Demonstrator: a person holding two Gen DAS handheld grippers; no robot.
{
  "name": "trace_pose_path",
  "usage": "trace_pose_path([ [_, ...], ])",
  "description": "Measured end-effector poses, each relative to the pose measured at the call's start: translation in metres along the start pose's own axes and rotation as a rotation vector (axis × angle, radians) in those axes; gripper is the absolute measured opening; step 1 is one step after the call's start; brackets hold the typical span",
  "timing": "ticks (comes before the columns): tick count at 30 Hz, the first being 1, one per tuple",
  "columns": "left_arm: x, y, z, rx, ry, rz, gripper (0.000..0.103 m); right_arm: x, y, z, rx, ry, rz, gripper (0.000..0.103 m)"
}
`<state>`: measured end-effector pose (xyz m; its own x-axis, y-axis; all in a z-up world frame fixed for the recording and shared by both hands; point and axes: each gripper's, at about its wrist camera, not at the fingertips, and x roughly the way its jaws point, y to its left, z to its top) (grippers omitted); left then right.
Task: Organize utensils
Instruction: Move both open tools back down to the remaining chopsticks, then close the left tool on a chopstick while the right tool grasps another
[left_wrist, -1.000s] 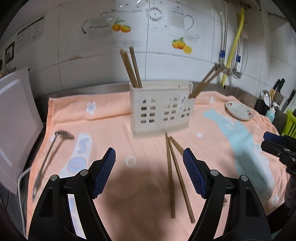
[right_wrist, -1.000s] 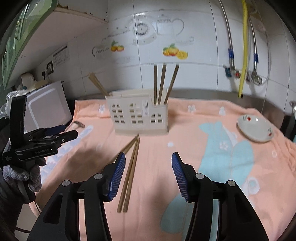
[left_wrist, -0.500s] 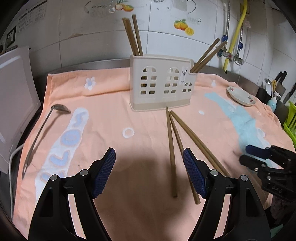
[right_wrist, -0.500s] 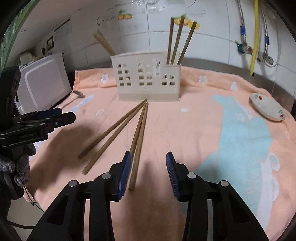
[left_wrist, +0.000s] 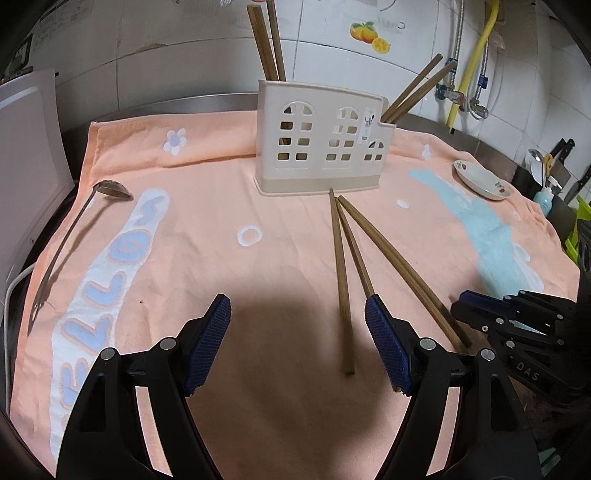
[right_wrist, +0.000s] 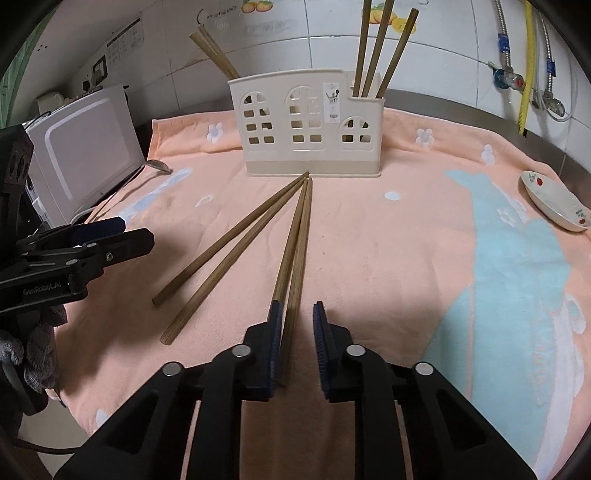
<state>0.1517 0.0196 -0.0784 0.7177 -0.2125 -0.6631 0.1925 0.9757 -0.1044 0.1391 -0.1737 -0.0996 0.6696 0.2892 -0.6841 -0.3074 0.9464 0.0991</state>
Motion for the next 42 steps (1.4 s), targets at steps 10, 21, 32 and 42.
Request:
trace_pose_path([
  [10, 0.008, -0.01, -0.006, 0.033, 0.031, -0.017, 0.065, 0.01, 0.002, -0.002, -0.004, 0.022, -0.003, 0.008],
  [21, 0.024, -0.021, -0.007, 0.065, 0.075, -0.057, 0.042, 0.014, 0.008, -0.002, -0.031, 0.033, -0.032, 0.008],
  [32, 0.04, -0.027, -0.003, 0.084, 0.133, -0.098, 0.026, 0.009, 0.001, -0.002, 0.0, 0.026, -0.037, 0.007],
  [42, 0.051, -0.029, 0.0, 0.082, 0.166, -0.111, 0.014, 0.009, -0.004, -0.002, 0.014, 0.029, -0.038, 0.007],
])
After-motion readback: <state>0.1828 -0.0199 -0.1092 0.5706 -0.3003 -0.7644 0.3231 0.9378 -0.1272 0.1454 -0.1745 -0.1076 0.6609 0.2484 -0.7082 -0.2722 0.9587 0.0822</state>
